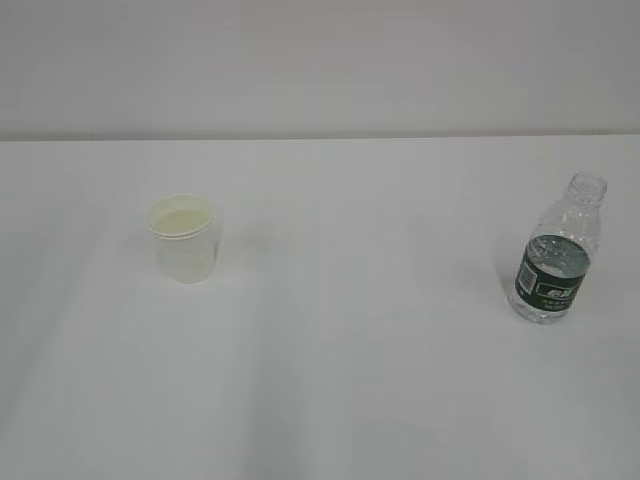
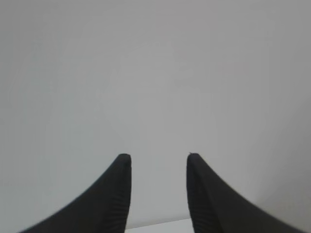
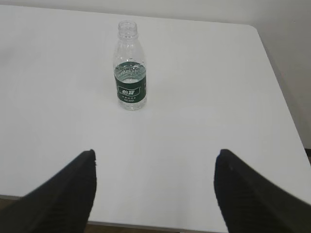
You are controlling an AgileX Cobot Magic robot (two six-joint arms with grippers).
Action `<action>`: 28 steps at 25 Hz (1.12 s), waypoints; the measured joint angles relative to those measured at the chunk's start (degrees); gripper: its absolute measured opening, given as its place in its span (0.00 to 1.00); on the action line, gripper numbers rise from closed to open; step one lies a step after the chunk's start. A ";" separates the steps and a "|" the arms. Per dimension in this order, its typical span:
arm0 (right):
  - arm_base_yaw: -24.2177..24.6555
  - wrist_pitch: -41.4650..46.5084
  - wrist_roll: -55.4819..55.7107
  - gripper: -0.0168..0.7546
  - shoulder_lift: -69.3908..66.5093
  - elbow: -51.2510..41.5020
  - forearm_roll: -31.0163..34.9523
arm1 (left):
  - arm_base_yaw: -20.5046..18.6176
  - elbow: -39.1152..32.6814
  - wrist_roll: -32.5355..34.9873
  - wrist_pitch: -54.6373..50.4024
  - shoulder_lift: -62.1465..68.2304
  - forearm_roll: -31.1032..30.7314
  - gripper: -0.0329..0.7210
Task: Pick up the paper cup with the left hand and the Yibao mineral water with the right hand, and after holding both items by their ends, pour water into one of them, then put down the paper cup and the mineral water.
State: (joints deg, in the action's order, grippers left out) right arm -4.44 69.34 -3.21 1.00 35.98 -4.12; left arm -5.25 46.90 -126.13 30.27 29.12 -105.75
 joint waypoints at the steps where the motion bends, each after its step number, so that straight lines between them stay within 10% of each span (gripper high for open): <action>1: 0.00 0.00 0.00 0.76 0.00 0.00 0.00 | 0.00 -0.03 0.12 0.00 0.00 0.00 0.43; 28: 0.00 0.00 0.00 0.76 0.00 0.00 0.00 | 0.00 -0.27 15.75 -10.12 0.00 3.45 0.51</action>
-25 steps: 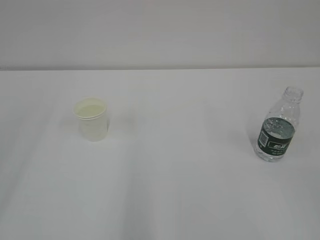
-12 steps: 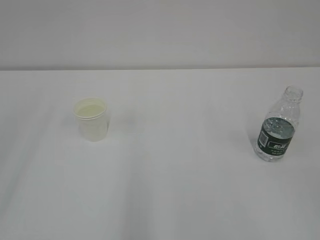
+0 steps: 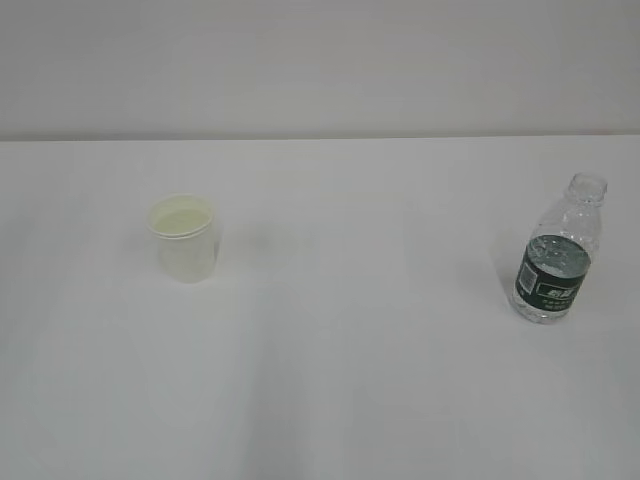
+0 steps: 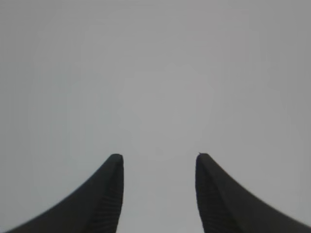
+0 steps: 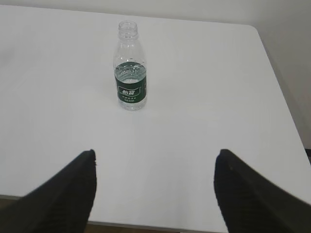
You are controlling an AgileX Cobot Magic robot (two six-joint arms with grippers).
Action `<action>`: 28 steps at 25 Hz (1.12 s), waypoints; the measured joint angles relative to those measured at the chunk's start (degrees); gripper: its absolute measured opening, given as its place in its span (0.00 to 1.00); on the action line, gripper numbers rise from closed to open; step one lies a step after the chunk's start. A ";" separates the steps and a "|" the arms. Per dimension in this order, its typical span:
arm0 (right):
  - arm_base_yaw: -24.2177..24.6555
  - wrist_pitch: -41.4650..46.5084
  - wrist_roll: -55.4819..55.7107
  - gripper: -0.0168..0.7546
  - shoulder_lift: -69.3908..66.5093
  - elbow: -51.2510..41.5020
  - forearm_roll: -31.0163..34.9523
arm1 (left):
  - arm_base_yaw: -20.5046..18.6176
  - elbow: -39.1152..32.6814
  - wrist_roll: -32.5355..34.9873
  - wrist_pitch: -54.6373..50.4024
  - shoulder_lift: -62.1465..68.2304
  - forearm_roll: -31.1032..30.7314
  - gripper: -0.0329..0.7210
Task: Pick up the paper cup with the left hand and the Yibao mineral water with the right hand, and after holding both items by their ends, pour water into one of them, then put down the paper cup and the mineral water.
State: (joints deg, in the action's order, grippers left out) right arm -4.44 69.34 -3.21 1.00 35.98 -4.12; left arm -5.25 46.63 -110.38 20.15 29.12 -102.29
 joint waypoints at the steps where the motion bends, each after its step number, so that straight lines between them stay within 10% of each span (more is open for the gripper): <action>1: 0.00 0.00 0.00 0.76 0.00 0.00 0.00 | 0.00 0.00 3.31 -0.27 0.00 3.54 0.50; 8: 0.00 0.00 0.00 0.76 0.00 0.00 0.00 | 0.00 0.00 32.12 -15.91 -0.21 42.01 0.45; 28: 0.00 -0.09 0.00 0.76 0.00 0.00 0.00 | 0.00 0.00 96.82 -44.45 -13.05 95.62 0.36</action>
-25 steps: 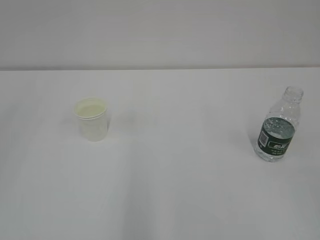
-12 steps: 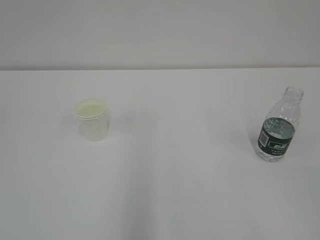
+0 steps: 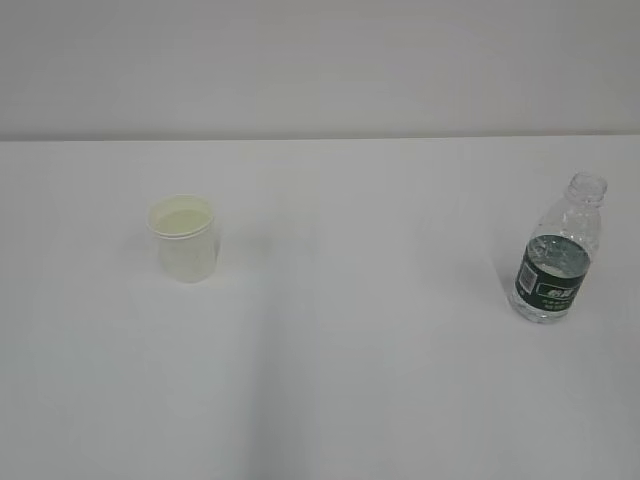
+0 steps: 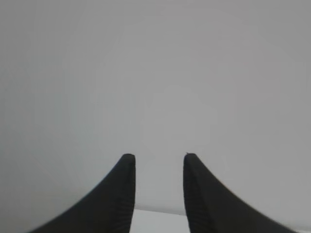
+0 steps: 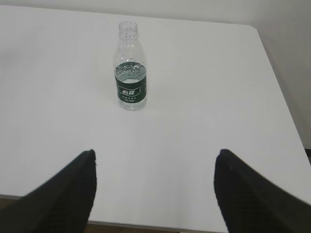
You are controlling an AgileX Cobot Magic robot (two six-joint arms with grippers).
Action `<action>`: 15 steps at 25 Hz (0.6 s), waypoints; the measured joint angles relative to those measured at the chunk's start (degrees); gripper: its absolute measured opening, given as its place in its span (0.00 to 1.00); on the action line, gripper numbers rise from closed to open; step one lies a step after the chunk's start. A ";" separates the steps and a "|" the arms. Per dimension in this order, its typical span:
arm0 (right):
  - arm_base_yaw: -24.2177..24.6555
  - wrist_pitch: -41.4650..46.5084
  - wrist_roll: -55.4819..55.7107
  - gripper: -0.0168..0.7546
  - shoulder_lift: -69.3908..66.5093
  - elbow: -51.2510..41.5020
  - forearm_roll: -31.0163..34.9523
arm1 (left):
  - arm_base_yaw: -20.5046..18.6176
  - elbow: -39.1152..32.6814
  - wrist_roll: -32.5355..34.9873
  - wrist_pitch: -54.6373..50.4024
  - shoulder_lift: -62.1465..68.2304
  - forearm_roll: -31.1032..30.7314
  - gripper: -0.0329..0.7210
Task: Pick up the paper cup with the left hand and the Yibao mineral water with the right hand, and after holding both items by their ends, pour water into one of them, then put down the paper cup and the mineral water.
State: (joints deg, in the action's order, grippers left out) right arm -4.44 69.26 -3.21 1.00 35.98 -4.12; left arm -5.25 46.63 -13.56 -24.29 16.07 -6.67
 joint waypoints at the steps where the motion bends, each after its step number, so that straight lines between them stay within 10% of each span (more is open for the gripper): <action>1: 0.00 0.00 0.00 0.76 0.00 0.00 0.00 | 0.00 0.00 1.99 -1.42 -0.53 0.99 0.36; 15: 0.00 0.00 0.00 0.76 0.00 0.00 0.00 | 0.00 1.10 5.55 -20.19 -8.73 4.66 0.36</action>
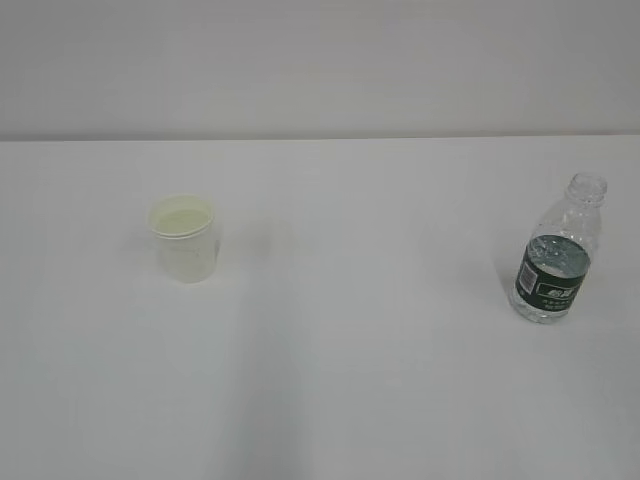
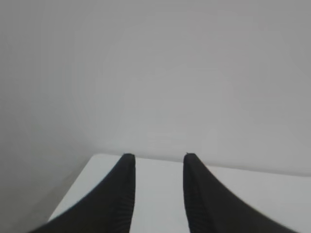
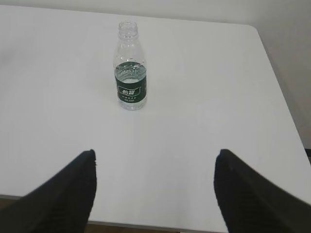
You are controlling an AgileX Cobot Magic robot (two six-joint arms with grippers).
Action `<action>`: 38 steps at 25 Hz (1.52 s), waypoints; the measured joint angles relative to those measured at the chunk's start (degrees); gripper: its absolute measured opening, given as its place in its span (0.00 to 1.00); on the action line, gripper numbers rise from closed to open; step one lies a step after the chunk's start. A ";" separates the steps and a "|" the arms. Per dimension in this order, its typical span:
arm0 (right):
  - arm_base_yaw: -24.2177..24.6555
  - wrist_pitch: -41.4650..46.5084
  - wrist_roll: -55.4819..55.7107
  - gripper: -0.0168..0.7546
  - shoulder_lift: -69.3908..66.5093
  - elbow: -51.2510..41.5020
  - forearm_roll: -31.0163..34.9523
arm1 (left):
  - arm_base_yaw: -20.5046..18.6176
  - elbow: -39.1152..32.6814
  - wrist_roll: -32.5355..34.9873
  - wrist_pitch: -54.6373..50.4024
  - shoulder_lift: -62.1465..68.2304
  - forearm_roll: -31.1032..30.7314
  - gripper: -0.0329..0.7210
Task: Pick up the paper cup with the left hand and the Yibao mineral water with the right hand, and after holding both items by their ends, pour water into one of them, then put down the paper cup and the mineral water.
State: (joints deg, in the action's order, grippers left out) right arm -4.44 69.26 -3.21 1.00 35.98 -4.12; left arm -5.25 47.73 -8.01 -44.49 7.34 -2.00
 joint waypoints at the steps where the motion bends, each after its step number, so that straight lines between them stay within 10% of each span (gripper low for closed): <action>1: 0.00 0.00 0.00 0.76 0.00 0.00 0.00 | 0.00 0.38 0.00 -1.11 -0.10 0.70 0.36; 14: 0.00 0.00 0.00 0.76 0.00 0.00 0.00 | 0.00 0.48 1.52 -18.92 -0.23 3.17 0.64; 38: 0.00 2.98 0.00 0.76 0.00 -0.28 -0.22 | 1.09 -9.28 1.52 -22.12 -6.84 3.17 0.65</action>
State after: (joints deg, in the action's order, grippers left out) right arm -4.44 72.24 -3.21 1.00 35.70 -4.34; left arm -4.16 38.46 -6.49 -66.61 0.50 1.16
